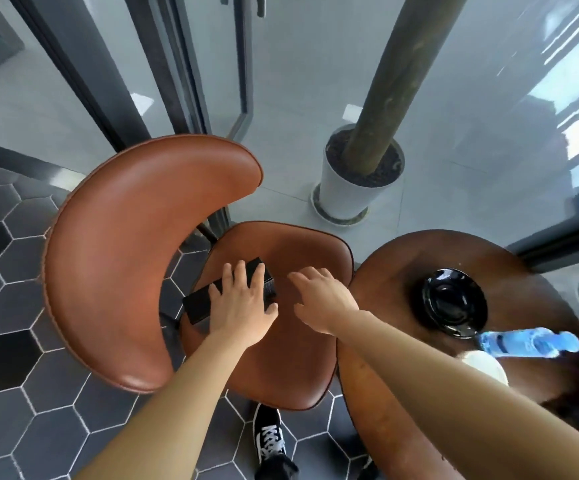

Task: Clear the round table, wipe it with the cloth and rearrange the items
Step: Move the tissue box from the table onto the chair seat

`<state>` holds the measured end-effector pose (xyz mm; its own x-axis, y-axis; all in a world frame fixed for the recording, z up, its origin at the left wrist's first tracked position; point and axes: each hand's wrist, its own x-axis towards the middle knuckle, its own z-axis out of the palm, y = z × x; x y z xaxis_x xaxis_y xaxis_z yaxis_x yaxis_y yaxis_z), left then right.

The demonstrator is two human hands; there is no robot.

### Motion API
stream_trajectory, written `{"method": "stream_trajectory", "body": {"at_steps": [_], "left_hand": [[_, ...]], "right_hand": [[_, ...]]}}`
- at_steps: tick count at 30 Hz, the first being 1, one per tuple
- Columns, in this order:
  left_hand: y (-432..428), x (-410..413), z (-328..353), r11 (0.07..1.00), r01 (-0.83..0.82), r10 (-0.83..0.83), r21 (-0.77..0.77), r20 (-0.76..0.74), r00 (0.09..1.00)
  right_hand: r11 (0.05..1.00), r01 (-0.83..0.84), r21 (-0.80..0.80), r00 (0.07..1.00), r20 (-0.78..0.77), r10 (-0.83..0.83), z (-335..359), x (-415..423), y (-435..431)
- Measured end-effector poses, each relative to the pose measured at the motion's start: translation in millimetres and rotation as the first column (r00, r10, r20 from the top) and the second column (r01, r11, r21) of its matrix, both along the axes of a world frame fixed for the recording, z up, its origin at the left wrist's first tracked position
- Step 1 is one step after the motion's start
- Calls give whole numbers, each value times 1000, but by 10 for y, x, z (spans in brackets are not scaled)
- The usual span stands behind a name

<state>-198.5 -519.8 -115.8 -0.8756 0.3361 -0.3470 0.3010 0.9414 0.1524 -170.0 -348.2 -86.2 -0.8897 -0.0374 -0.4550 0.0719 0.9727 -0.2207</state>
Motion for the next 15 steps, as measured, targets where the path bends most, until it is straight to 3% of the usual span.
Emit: {"method": "stream_trajectory", "body": {"at_steps": [15], "left_hand": [[1052,1233,525,931,350,-338,101,-120,934]], "right_hand": [[907,392,-155,902,-127,-412,590,1841,585]]}}
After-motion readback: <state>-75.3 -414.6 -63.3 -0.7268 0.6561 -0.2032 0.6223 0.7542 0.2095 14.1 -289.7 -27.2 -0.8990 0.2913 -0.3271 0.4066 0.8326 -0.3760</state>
